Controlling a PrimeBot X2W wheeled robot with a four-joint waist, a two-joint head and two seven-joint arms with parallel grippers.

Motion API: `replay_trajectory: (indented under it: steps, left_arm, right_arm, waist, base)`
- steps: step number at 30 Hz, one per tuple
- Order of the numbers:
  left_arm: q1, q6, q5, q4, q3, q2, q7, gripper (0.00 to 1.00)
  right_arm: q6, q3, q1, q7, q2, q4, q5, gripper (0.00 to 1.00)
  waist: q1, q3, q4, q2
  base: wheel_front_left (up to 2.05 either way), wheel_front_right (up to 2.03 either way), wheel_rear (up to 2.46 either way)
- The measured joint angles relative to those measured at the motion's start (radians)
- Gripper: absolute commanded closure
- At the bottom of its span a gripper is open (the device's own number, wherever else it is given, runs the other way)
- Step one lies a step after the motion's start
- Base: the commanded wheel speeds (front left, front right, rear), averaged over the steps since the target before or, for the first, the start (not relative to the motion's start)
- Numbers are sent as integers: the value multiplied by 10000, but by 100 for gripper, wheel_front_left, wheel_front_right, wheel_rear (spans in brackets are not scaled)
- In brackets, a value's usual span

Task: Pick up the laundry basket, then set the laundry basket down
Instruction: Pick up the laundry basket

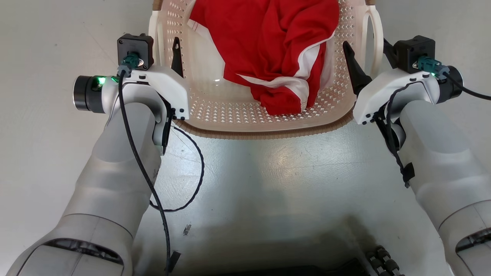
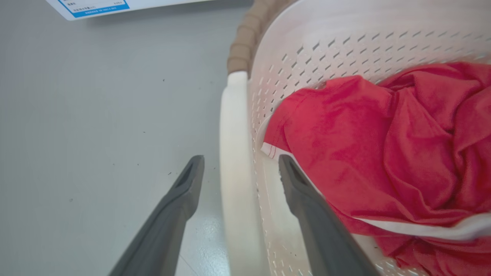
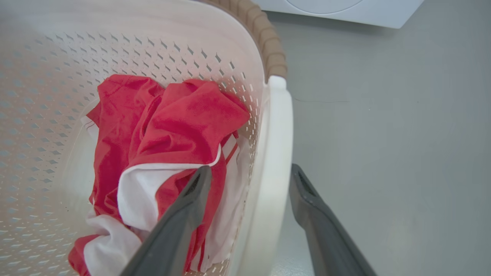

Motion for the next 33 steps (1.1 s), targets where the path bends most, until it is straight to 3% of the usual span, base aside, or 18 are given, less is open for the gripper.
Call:
replay_trajectory:
  steps: [2, 7, 8, 9, 10, 20, 33]
  left_arm:
    - [0, 6, -54, 27, -36, 0, 0, 0]
    - [-1, 12, -146, 81, -67, 0, 0, 14]
    - [-1, 12, -146, 84, -81, 0, 0, 14]
    - [-1, 12, -146, 86, -94, 0, 0, 54]
    - [-1, 12, -148, 84, -107, 2, 0, 100]
    - [228, -138, -447, 109, -384, -73, 10, 100]
    - [2002, -180, -1973, 1124, -1262, -63, 111, 100]
  right_arm:
    - [0, 35, 0, 0, 2, -2, 12, 0]
    - [0, 63, 0, 0, 2, -2, 107, 0]
    - [0, 69, 1, 0, -4, -15, 105, 69]
    - [0, 61, 12, 0, -13, -90, 107, 100]
    - [0, 21, 10, 0, -27, -165, 107, 100]
    - [-12, -130, 186, 0, 21, 123, 115, 100]
    - [-10, 817, 1549, 84, 570, 1369, 249, 100]
  waist:
    - [0, 3, -3, 0]
    - [0, 20, -12, 0]
    - [0, 20, -8, 0]
    - [0, 21, -5, 0]
    - [0, 23, -2, 0]
    - [0, -450, 29, 0]
    - [0, -2659, -76, 0]
  base:
    - [0, 0, 0]
    - [0, 0, 0]
    - [0, 0, 0]
    - [0, 0, 0]
    - [0, 0, 0]
    - [0, 0, 0]
    - [0, 0, 0]
